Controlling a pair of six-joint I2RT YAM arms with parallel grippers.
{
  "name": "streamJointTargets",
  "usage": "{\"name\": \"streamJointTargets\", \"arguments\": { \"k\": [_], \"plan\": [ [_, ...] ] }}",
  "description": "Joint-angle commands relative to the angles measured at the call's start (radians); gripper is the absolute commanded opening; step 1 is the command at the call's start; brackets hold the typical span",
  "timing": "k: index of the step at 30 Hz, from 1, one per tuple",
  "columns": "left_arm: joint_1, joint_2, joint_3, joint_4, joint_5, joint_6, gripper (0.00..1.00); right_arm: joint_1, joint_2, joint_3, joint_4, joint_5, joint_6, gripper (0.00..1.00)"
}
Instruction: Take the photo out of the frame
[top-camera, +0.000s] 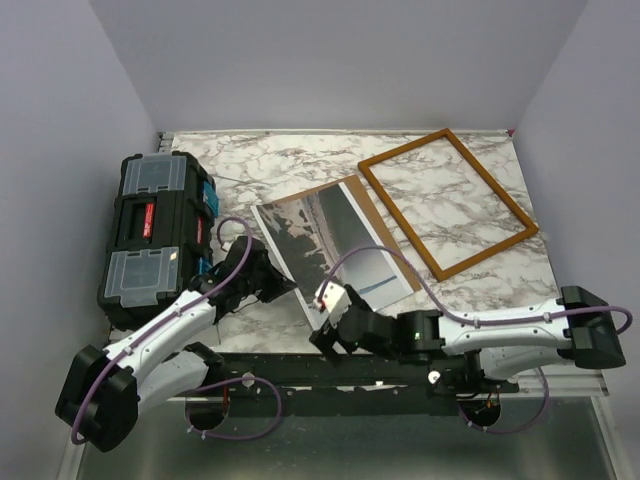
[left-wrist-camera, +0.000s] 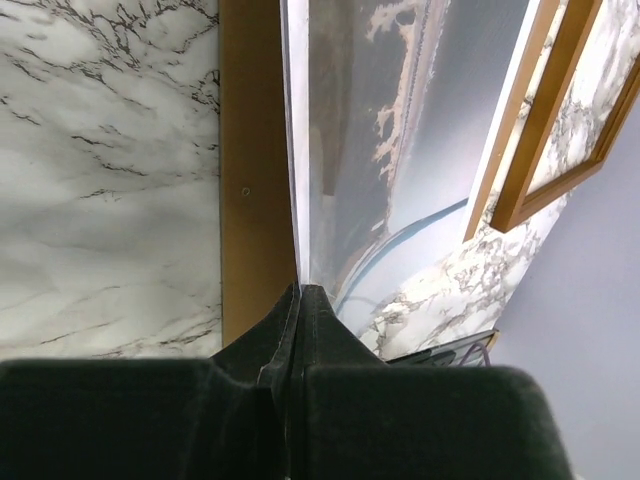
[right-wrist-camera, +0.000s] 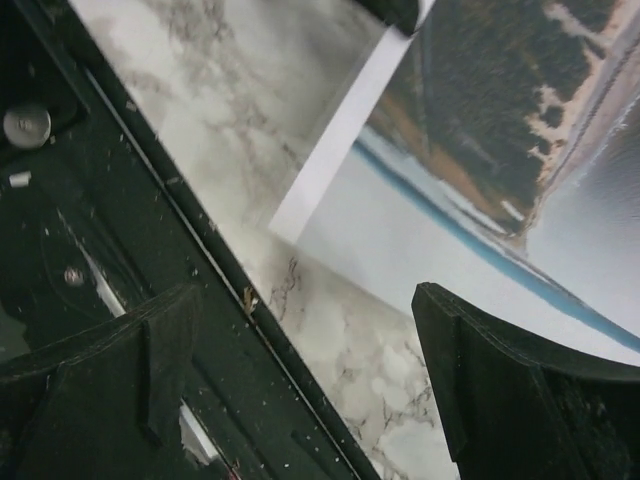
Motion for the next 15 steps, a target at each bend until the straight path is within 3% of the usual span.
{"name": "streamJointTargets", "arguments": {
  "k": [1, 9, 12, 15],
  "plan": [
    [0.014, 0.002, 0.048, -0.075, 0.018, -0.007, 0.0, 0.155, 0.098, 0.056, -0.08, 0.266, -0.019, 0.93],
    [0.02, 0.004, 0.049, -0.102, 0.039, -0.039, 0.0, 0.238, 0.363, 0.122, -0.04, 0.69, 0.0, 0.91],
    [0.022, 0.009, 0.05, -0.107, 0.044, -0.046, 0.0, 0.24, 0.441, 0.126, 0.033, 0.795, -0.056, 0.82],
    [0.025, 0.016, 0.052, -0.108, 0.056, -0.048, 0.0, 0.241, 0.462, 0.105, 0.142, 0.806, -0.14, 0.64]
  ]
}}
